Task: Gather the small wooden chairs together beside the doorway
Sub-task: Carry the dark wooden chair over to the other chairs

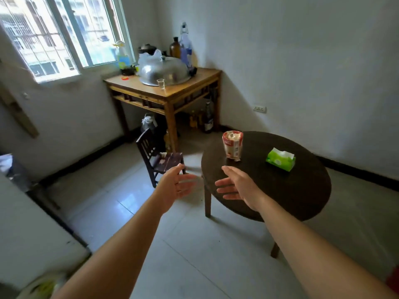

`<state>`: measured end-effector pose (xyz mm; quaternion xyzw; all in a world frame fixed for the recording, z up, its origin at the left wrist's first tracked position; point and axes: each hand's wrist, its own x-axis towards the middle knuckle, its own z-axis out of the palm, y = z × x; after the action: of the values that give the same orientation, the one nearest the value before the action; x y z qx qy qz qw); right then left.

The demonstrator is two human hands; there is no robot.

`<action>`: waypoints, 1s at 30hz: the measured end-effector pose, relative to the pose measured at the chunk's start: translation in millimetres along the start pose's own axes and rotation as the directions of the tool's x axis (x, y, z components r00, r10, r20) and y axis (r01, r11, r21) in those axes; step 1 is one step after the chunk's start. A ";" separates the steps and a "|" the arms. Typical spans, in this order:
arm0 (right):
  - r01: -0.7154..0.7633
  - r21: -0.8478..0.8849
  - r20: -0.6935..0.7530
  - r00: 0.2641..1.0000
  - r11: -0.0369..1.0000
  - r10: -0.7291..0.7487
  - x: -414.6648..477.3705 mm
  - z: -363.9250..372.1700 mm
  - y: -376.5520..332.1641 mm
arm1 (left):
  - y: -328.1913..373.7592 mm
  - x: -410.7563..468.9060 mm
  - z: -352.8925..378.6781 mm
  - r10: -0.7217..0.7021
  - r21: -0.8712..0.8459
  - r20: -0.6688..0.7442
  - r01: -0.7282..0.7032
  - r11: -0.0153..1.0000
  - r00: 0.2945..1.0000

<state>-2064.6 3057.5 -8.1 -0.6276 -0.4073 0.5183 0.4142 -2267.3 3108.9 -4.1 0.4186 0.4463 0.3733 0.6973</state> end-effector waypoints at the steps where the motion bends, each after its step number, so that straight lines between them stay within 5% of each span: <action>1: 0.007 -0.003 0.024 1.000 1.000 -0.007 11.1 10.9 -5.8 | 3.2 3.1 -13.4 0.009 -0.007 -0.015 -0.009 1.000 1.000; 17: 0.062 -0.076 0.296 0.955 0.995 -0.037 200.8 130.7 -96.7 | 89.5 121.5 -162.0 0.117 -0.062 -0.271 -0.138 0.988 0.956; 30: 0.065 -0.103 0.322 0.946 0.992 -0.029 340.4 229.9 -134.1 | 137.2 225.9 -276.0 0.090 -0.082 -0.306 -0.121 0.989 0.948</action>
<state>-2258.1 3443.8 -15.8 -0.5478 -0.5125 0.5793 0.3188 -2472.5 3430.9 -17.7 0.3447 0.5053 0.4914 0.6199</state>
